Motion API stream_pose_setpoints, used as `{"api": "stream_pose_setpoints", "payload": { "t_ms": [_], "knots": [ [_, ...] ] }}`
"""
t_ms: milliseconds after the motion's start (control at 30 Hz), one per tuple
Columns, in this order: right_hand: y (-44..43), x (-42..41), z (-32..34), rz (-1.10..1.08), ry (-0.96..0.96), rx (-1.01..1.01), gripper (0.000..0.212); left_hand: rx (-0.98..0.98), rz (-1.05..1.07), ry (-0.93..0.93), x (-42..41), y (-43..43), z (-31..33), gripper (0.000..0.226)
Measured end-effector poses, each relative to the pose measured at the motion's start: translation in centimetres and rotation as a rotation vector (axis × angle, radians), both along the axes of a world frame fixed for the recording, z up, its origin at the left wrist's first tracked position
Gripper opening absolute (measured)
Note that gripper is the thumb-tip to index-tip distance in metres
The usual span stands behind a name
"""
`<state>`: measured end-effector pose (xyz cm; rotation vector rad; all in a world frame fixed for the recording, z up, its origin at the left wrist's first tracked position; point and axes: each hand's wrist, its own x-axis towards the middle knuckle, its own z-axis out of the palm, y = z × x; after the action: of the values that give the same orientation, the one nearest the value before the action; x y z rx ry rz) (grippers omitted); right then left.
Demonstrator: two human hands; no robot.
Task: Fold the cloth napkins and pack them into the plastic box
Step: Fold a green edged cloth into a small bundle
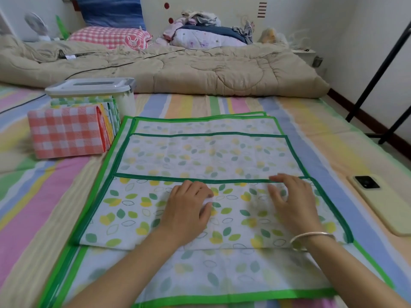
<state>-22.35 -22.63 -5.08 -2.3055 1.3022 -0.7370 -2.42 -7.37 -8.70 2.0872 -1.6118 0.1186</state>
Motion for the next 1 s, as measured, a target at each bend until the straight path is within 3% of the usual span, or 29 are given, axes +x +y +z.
{"api": "stream_pose_setpoints", "payload": {
  "t_ms": [167,300,433,567,633,800,1000],
  "knots": [
    [-1.5,7.7,1.6,0.266,0.011,-0.075,0.039,-0.009,-0.003,-0.068,-0.3,0.0,-0.7,0.031],
    [-5.4,14.5,2.0,0.32,0.291,-0.093,0.053,0.045,0.021,-0.115,-0.3,-0.1,-1.2,0.043],
    [-8.4,18.4,1.4,0.31,0.586,-0.109,0.052,0.047,0.024,-0.138,-0.3,-0.3,-1.4,0.044],
    [-9.5,19.7,1.7,0.29,0.693,-0.254,0.06,0.057,0.042,-0.128,-0.4,-0.4,-1.4,0.044],
    [-9.7,19.9,2.5,0.273,0.641,-0.361,0.062,0.051,0.045,-0.124,-0.5,-0.5,-1.4,0.043],
    [-8.4,18.4,6.1,0.332,0.312,-0.441,0.027,0.031,0.03,-0.088,-0.4,-0.5,-1.5,0.042],
    [-2.3,11.2,9.7,0.427,-0.066,-0.513,0.011,-0.019,0.006,-0.078,-0.3,-0.5,-1.8,0.037]
  ]
}}
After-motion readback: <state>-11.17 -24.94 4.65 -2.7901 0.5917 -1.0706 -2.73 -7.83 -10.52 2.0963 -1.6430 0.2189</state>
